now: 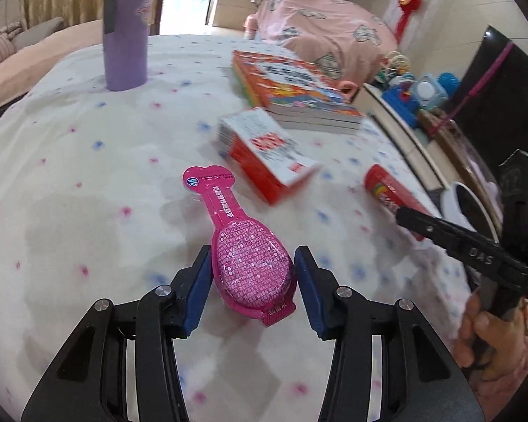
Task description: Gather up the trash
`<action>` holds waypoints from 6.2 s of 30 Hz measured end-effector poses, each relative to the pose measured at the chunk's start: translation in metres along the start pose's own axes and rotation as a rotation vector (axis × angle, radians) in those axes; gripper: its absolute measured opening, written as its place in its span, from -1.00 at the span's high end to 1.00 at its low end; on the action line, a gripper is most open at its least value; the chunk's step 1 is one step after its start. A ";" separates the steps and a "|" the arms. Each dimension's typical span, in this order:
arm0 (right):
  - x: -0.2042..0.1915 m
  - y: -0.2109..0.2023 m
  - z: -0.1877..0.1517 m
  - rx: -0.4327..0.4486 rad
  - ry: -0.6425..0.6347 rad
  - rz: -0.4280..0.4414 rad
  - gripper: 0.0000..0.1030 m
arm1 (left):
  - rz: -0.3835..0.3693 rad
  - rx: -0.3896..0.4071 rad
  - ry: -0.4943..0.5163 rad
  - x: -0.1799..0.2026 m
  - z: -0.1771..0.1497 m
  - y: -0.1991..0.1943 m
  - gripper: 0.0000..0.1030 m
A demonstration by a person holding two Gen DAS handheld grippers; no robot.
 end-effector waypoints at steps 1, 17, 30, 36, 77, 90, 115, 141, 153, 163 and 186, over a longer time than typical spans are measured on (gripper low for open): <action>-0.003 -0.005 -0.004 0.009 0.004 0.002 0.34 | -0.012 0.001 0.004 0.004 -0.001 -0.004 0.11; -0.005 -0.107 -0.040 0.187 0.088 -0.018 0.34 | -0.178 0.070 0.164 0.105 -0.017 -0.058 0.11; 0.034 -0.189 -0.062 0.316 0.164 -0.105 0.34 | -0.267 0.091 0.284 0.186 -0.022 -0.080 0.11; 0.060 -0.218 -0.065 0.367 0.206 -0.146 0.34 | -0.294 0.101 0.337 0.218 -0.021 -0.087 0.11; 0.139 -0.244 -0.055 0.380 0.277 -0.198 0.34 | -0.302 0.067 0.496 0.333 -0.015 -0.056 0.11; 0.150 -0.239 -0.052 0.363 0.285 -0.212 0.34 | -0.286 0.044 0.496 0.336 -0.015 -0.043 0.11; 0.156 -0.235 -0.051 0.339 0.292 -0.214 0.34 | -0.281 0.029 0.500 0.339 -0.014 -0.038 0.09; 0.112 -0.264 -0.056 0.476 0.302 -0.183 -0.81 | -0.293 0.075 0.315 0.259 -0.019 -0.080 -0.47; 0.044 -0.249 -0.102 0.524 0.275 -0.225 -0.96 | -0.246 0.127 0.211 0.174 -0.054 -0.100 -0.52; -0.010 -0.244 -0.121 0.534 0.182 -0.297 -0.97 | -0.189 0.246 0.174 0.118 -0.070 -0.144 -0.54; -0.085 -0.261 -0.154 0.644 -0.088 -0.503 -1.00 | 0.085 0.544 0.093 0.044 -0.110 -0.181 -1.00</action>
Point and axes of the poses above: each gripper's, at about its wrist camera, not at the fingertips, and y roughly the way its jaws point, x to its right, z to its top, the point moved 9 cm from there along y, roughly the way its jaws point, and after that the axes turned 15 degrees about z, right-handed, at the moved point
